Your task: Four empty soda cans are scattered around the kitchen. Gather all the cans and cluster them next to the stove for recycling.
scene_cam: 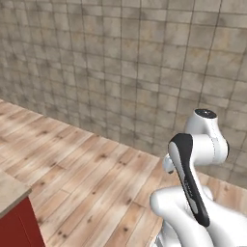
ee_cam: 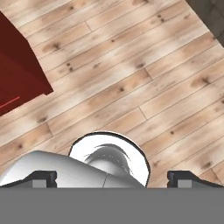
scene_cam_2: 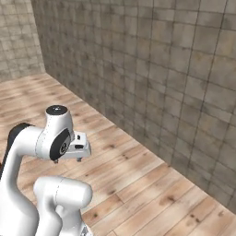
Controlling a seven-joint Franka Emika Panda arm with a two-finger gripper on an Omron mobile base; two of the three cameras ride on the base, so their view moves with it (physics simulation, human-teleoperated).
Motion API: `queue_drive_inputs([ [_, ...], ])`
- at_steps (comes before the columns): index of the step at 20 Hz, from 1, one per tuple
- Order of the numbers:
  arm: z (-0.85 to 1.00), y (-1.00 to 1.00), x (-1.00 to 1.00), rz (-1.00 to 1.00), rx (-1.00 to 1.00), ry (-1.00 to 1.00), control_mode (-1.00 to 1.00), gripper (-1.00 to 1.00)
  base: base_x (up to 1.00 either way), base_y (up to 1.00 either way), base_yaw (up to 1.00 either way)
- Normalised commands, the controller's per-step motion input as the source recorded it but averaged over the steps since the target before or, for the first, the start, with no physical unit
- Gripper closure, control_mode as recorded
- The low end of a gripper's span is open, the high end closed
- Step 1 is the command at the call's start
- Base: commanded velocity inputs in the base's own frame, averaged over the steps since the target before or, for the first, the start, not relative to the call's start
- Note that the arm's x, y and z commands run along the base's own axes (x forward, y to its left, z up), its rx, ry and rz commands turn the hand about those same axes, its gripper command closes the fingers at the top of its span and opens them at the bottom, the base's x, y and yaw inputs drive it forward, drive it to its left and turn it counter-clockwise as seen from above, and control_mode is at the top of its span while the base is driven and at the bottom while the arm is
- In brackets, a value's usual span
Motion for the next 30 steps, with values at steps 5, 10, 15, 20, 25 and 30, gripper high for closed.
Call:
queue_drive_inputs([
  [5,0.00,0.00,0.00,0.00,0.00,0.00,1.00,-1.00,0.08,0.00,0.43],
  [10,0.00,0.00,0.00,0.00,0.00,0.00,1.00,-1.00,0.00,0.00,0.47],
  [15,0.00,0.00,0.00,0.00,0.00,0.00,1.00,-1.00,0.00,0.00,0.46],
  [20,0.00,0.00,0.00,0.00,0.00,0.00,1.00,-1.00,0.00,-0.07,0.34],
  [25,0.00,0.00,0.00,0.00,0.00,0.00,1.00,-1.00,0.18,-0.68,0.01],
  [30,0.00,0.00,0.00,0.00,0.00,0.00,1.00,-1.00,0.28,-0.88,0.04],
])
